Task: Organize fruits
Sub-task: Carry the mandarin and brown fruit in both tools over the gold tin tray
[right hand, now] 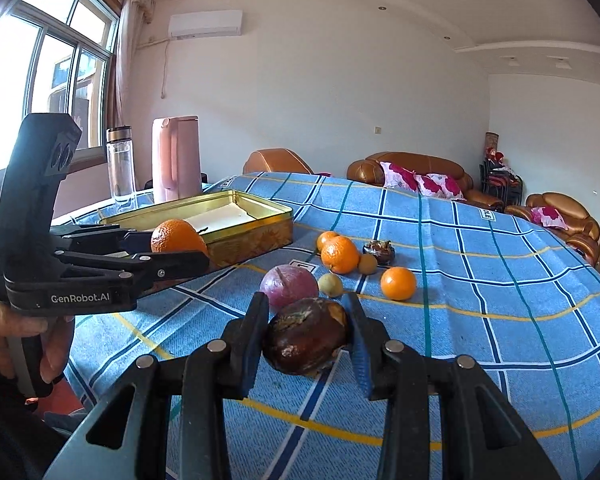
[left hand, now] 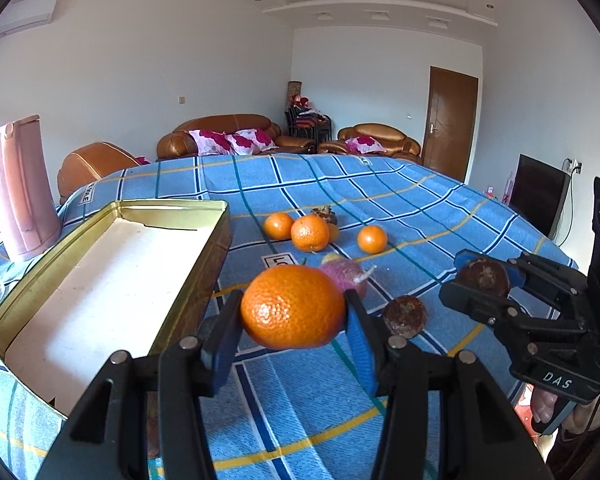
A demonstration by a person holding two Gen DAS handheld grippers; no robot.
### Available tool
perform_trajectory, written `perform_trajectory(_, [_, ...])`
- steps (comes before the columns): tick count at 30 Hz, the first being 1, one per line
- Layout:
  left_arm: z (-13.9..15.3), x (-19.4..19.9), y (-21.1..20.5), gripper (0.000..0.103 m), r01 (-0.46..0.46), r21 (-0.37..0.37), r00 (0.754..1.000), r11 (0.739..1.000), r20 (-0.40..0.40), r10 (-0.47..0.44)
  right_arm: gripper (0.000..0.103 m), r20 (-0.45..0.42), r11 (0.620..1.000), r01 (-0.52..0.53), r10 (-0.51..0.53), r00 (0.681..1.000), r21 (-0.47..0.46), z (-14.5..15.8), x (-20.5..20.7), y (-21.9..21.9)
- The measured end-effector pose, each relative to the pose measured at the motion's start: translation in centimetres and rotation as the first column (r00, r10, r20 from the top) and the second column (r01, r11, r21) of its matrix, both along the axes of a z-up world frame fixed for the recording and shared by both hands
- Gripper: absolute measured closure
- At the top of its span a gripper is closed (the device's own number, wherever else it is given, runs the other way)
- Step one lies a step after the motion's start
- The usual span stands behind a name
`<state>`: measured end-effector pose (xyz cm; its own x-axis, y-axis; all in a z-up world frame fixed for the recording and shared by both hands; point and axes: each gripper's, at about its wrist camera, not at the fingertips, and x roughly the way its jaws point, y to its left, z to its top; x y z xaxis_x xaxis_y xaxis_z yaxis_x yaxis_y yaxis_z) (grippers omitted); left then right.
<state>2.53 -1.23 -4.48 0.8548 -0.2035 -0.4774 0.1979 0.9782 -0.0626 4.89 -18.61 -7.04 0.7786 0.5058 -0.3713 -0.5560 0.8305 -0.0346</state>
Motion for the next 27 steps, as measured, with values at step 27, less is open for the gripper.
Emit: perform_trajectory(27, [1.9,-1.1,4.5,0.052,-0.126,-0.024,0.99,0.992,0.068,0.127,0.063,0.073,0.992,-0.126,0.126,0.989,-0.013,2.8,0.7,5.6])
